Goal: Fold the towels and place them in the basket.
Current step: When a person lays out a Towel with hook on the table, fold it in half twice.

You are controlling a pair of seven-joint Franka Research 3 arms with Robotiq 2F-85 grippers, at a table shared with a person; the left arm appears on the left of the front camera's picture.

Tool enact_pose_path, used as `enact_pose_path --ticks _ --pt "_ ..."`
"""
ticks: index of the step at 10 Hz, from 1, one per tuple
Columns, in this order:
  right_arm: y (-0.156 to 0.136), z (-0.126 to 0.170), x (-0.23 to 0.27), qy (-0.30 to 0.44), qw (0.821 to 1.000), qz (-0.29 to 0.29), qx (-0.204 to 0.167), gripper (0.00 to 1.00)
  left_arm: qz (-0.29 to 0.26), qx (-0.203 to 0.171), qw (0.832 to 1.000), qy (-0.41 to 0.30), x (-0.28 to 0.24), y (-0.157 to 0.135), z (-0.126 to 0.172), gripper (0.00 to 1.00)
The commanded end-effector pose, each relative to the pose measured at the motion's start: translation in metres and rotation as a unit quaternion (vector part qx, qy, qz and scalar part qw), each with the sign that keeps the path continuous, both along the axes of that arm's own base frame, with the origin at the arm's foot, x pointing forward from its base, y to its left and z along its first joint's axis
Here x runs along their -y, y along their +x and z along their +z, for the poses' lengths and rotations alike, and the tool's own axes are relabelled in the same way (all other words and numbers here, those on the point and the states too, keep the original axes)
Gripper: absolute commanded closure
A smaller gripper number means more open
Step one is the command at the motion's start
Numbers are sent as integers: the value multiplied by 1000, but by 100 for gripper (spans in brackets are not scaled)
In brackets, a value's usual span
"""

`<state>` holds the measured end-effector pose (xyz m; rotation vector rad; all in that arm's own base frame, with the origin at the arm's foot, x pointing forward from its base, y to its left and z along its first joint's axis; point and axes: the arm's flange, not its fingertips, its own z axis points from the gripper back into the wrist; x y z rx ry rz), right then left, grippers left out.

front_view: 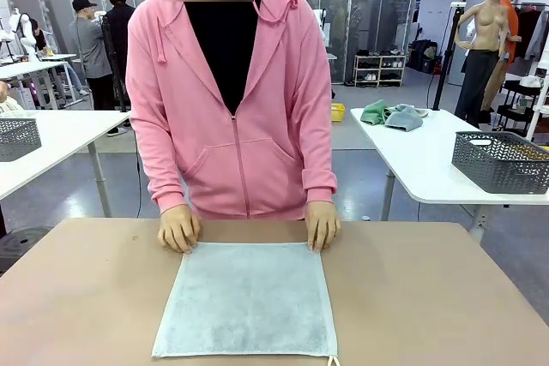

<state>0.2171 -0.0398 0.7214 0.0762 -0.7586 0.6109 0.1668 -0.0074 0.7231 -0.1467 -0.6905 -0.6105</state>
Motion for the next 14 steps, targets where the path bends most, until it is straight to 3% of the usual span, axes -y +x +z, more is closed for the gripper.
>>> enact_pose_path --ticks 1,9,12,14 --pt "1 1 0 0 1000 0 -1 0 0 -1 1000 2 -1 1 4 0" --pt "0 0 0 0 1000 0 0 0 0 0 1000 0 0 0 0 0" --pt "8 -26 -63 -105 988 114 -7 0 -133 -4 987 93 48 22 -23 0" --pt "19 -69 -118 -164 965 201 -32 0 -206 -14 970 129 72 39 -55 0"
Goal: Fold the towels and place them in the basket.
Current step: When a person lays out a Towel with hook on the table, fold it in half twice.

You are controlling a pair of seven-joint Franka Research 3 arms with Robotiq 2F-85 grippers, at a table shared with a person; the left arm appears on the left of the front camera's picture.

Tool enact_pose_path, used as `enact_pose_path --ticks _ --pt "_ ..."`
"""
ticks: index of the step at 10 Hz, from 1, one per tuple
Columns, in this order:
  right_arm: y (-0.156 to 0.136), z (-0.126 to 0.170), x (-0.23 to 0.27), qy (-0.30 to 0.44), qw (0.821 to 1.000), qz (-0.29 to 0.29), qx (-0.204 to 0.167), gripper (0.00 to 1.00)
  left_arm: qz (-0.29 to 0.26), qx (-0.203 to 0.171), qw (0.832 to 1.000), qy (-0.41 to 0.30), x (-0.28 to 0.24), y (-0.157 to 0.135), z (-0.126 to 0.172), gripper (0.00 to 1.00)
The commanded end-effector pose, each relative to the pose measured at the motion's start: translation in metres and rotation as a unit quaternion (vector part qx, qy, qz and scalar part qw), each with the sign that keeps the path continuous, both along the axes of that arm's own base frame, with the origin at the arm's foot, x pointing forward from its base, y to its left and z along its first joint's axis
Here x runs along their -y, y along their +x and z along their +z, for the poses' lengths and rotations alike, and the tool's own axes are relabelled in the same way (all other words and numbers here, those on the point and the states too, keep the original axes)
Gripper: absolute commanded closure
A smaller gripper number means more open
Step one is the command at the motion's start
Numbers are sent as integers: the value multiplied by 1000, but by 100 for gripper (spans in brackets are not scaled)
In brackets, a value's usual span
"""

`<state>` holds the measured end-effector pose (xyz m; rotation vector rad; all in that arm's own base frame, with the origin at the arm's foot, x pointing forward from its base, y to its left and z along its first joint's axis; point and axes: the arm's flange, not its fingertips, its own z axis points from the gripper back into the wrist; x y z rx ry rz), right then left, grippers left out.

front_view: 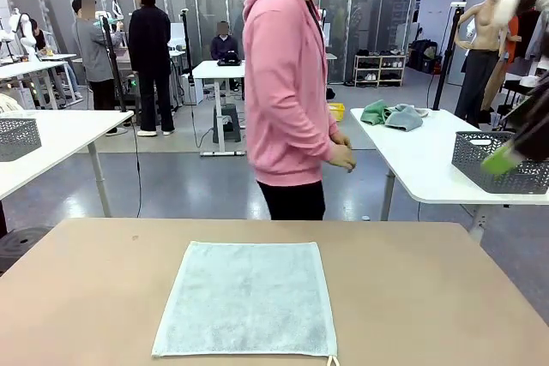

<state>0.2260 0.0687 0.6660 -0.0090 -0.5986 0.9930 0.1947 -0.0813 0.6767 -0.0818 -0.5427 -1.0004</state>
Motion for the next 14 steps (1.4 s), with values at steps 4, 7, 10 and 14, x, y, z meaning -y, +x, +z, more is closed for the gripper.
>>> enact_pose_path --ticks 4,7,10,14 --pt "17 -100 -63 -88 985 145 -30 0 -141 7 984 112 59 33 -100 0" --pt "22 -114 -68 -78 985 148 -40 0 -147 -6 983 106 66 41 -105 0" --pt "19 -104 -76 -83 985 144 -51 0 -143 -14 984 109 69 34 -112 0" --pt "30 -148 -99 -96 976 184 -72 0 -187 -40 977 98 87 60 -153 0"
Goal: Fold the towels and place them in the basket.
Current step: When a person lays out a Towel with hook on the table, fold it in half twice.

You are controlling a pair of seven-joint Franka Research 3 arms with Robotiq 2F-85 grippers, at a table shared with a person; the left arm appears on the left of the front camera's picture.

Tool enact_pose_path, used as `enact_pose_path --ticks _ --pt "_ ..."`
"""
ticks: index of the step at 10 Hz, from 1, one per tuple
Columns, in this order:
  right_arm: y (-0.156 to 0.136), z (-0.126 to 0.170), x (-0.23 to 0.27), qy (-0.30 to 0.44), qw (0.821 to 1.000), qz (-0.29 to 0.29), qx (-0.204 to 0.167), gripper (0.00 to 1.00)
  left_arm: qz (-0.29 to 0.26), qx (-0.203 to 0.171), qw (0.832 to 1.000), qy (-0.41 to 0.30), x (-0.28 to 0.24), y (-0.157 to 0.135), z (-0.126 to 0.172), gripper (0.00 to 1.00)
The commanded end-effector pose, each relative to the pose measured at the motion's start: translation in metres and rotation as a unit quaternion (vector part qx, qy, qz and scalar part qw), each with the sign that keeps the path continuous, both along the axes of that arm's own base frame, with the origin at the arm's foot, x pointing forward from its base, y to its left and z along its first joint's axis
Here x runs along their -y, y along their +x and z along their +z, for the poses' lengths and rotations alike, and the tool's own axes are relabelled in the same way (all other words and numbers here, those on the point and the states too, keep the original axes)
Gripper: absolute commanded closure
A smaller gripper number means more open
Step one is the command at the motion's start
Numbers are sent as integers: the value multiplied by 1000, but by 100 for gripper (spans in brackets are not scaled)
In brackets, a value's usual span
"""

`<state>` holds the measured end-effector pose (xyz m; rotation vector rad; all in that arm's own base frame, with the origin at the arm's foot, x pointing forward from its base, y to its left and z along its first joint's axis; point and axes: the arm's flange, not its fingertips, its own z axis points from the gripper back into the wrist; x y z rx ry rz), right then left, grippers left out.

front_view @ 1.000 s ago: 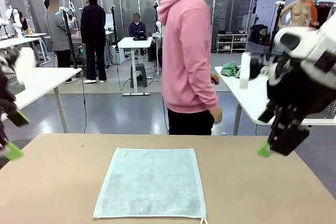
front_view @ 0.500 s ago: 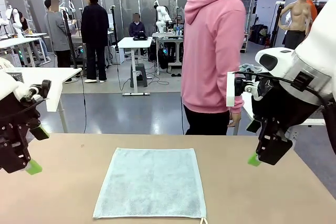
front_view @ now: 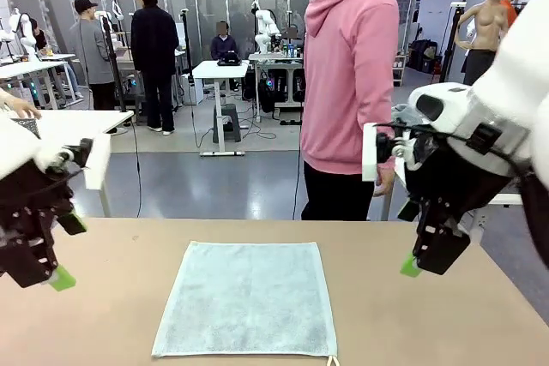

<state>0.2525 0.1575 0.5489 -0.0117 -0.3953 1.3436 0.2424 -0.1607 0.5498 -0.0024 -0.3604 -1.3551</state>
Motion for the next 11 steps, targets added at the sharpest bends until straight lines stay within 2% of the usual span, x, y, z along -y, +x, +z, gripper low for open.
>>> enact_pose_path --ticks 1,5,7,11 --pt "6 -49 -18 -29 999 28 -17 0 -37 -21 999 -8 12 18 -42 0" --pt "7 -107 -43 -63 992 99 -42 0 -64 -61 996 19 34 35 -109 0" --pt "10 -137 -51 -65 990 113 -46 0 -68 -69 995 25 42 38 -137 0" --pt "15 -177 -60 -63 991 86 -79 0 -75 -75 993 60 51 43 -183 0"
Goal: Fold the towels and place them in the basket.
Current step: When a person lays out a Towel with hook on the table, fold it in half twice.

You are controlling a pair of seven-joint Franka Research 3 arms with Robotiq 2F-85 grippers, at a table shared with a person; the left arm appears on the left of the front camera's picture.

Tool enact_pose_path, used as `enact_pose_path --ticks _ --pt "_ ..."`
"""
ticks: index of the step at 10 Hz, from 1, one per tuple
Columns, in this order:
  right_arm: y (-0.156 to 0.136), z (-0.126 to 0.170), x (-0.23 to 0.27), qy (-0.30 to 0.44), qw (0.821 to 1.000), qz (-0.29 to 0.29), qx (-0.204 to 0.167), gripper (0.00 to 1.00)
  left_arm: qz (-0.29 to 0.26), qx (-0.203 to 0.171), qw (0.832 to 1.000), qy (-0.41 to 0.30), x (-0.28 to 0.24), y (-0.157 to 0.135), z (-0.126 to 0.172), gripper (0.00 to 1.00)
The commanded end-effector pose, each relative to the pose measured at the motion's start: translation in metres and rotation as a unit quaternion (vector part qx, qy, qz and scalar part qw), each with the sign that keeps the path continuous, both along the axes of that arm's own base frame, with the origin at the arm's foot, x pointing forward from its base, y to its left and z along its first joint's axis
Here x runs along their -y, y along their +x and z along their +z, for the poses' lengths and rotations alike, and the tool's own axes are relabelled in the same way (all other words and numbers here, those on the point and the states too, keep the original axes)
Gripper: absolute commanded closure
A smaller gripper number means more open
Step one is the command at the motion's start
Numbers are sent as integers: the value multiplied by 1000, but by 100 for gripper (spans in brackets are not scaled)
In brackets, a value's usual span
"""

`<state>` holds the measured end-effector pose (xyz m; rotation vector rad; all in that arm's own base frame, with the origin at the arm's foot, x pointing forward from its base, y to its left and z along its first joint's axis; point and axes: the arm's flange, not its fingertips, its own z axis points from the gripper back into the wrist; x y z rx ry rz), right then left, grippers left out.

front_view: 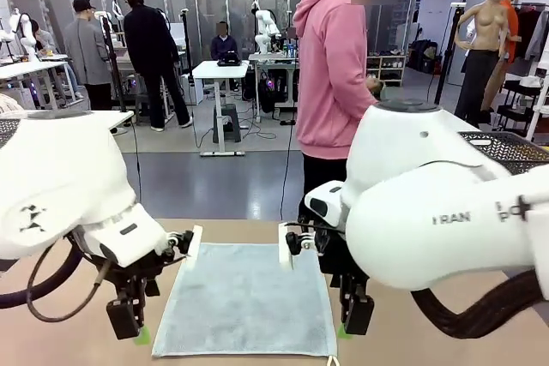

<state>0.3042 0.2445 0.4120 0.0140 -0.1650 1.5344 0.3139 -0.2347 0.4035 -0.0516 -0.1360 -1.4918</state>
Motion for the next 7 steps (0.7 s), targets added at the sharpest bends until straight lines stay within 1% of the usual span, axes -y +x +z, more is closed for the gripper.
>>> enact_pose_path --ticks 1,2,4,7 --pt "-35 -49 26 -1 1000 -5 0 0 -13 10 1000 3 -23 -27 -46 0" --pt "-33 -58 26 -8 1000 -7 -10 0 -6 1 1000 10 -23 -26 -59 0" --pt "-30 -73 29 -13 1000 -4 -15 0 -1 -4 1000 5 -28 -24 -78 0" --pt "-24 -91 31 -12 1000 8 -11 0 -3 -9 1000 1 -36 -16 -94 0"
